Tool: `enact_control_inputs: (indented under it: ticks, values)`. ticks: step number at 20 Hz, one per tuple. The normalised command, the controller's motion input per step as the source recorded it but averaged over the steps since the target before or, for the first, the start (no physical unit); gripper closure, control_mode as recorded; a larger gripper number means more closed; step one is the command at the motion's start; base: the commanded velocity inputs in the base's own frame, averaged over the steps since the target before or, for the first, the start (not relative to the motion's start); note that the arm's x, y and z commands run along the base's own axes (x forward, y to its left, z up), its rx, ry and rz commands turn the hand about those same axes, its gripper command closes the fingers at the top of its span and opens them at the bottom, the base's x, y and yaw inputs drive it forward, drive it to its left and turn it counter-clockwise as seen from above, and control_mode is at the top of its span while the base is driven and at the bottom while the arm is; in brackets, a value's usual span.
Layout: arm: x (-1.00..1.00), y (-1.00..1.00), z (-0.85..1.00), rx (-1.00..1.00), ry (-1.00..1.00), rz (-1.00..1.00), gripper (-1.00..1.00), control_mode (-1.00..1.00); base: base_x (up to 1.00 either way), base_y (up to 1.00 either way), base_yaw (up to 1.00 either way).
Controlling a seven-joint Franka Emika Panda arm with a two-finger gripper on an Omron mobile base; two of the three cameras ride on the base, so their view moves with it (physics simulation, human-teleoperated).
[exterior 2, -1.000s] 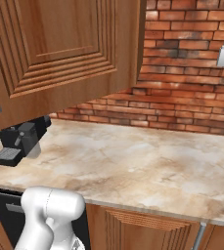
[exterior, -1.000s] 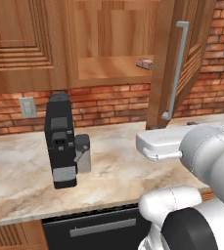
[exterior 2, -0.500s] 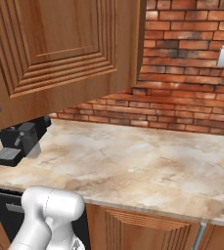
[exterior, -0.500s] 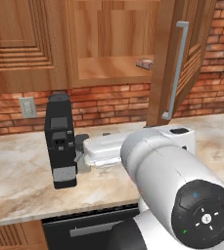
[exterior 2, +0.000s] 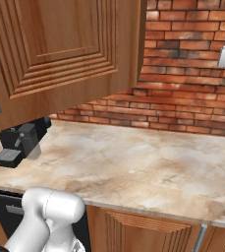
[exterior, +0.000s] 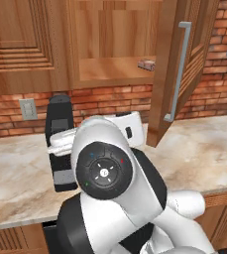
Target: Open the cabinet. Pick the bar soap and place it next to the sink. Then close the cabinet.
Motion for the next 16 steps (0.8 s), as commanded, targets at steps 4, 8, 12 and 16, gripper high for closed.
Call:
enact_control_inputs:
  ticks: [4,8,12,16]
  values:
    - [1.00,0.14,-0.17,-0.21,0.04,0.00,-1.00,-1.00,0.00,0.00,0.00]
    - [0.99,0.02,-0.04,-0.22,0.04,0.00,-1.00,-1.00,0.00,0.00,0.00]
    - [0.61,0.15,0.08,-0.21,0.13,0.00,-1.00,-1.00,0.00,0.00,0.00]
    - [0.29,0.40,0.13,-0.20,0.19,0.00,-1.00,-1.00,0.00,0.00,0.00]
